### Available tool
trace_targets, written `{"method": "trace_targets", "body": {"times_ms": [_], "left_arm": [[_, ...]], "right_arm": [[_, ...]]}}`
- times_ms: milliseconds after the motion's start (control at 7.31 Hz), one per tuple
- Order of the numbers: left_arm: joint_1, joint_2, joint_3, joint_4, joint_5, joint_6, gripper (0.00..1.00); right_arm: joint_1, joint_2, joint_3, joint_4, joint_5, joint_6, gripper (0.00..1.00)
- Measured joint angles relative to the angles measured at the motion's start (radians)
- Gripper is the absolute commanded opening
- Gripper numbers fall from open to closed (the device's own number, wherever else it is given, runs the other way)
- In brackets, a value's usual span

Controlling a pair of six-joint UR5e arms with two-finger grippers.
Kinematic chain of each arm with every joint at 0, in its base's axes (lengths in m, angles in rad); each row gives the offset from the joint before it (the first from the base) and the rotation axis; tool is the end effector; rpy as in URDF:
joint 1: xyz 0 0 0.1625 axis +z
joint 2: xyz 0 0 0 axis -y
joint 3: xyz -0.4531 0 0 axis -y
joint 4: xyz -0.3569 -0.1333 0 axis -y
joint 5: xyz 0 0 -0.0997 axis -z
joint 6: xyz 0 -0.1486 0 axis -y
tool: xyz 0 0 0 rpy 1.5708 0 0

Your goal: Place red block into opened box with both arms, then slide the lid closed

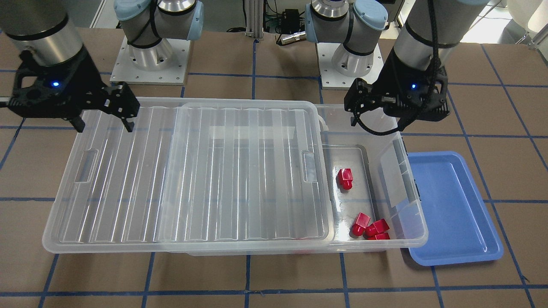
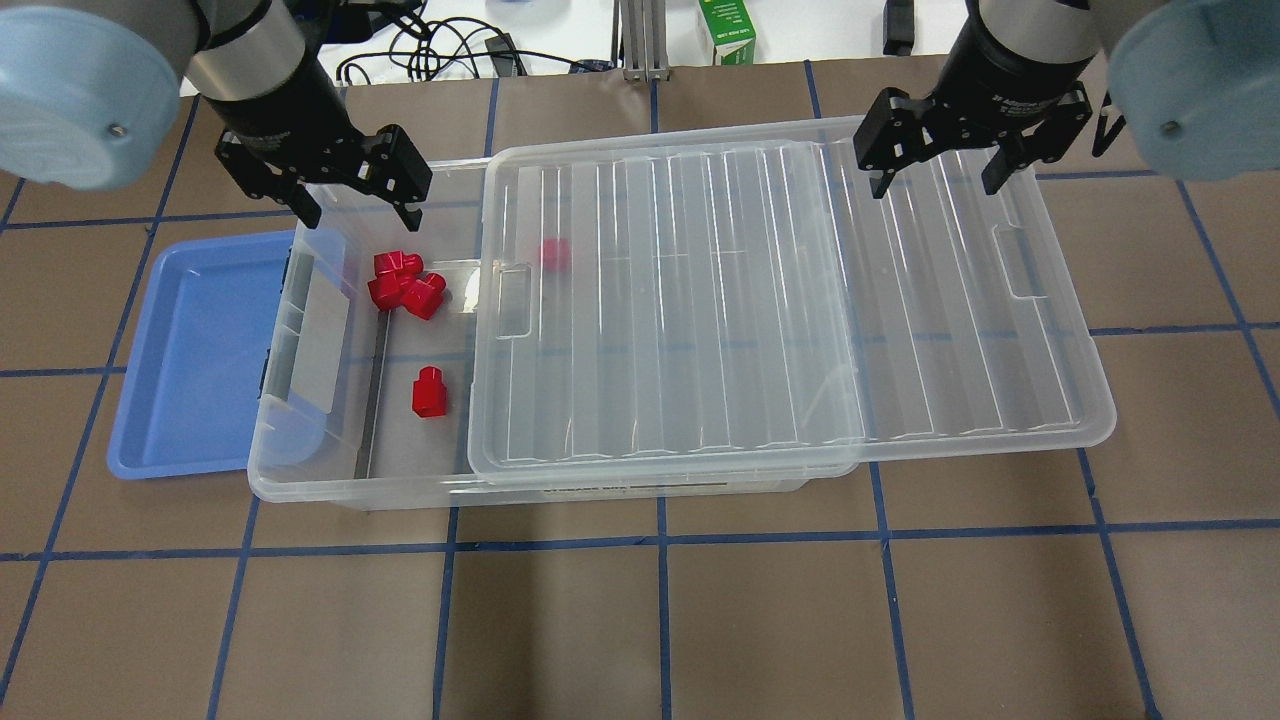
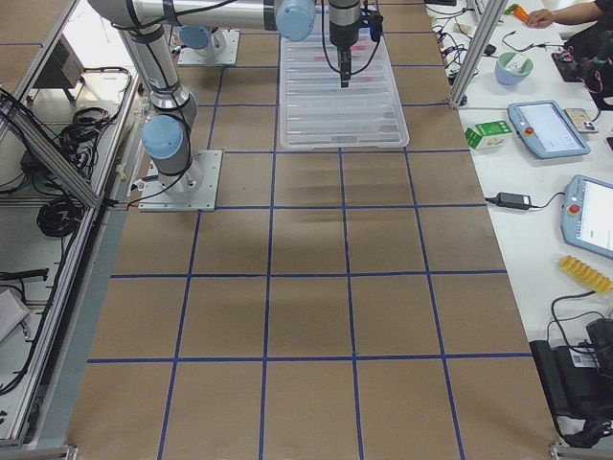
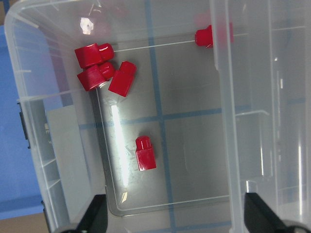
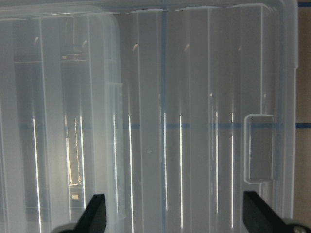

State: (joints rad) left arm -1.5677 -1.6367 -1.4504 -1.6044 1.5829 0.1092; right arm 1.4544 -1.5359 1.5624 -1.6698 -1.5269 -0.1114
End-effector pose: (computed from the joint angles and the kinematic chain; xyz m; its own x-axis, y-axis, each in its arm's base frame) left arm -0.1300 -0.4894 0.4876 -0.9943 0.1056 -0.0143 0.1059 0.9942 -0.0194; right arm 0.0828 -0.4957 0.4650 -0.9994 0.0020 -0.0354 0.0048 0.9970 -0.0769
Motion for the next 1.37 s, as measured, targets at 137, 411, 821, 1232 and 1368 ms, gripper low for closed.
{"method": "trace_targets", "body": {"times_ms": [137, 411, 821, 1232, 1368], "left_arm": [[-0.001, 0.025, -0.002, -0.03, 0.027, -0.002, 1.0], [-0.001, 0.042, -0.057, 0.036, -0.002, -0.004, 1.0], [-0.002, 0.045, -0.074, 0.083, -0.028, -0.005, 1.0], [0.001, 0.046, -0.061, 0.08, -0.022, -0.005, 1.0], [0.002, 0.046, -0.059, 0.079, -0.027, -0.005, 1.0]], "right_arm": [[-0.104, 0.003, 0.01, 0.018, 0.006, -0.112, 1.0], [-0.262, 0.028, 0.067, -0.023, 0.002, -0.323, 1.0], [-0.323, 0.071, 0.206, -0.163, -0.043, -0.398, 1.0], [-0.316, 0.068, 0.259, -0.221, -0.061, -0.385, 1.0], [-0.304, 0.066, 0.26, -0.223, -0.057, -0.369, 1.0]]}}
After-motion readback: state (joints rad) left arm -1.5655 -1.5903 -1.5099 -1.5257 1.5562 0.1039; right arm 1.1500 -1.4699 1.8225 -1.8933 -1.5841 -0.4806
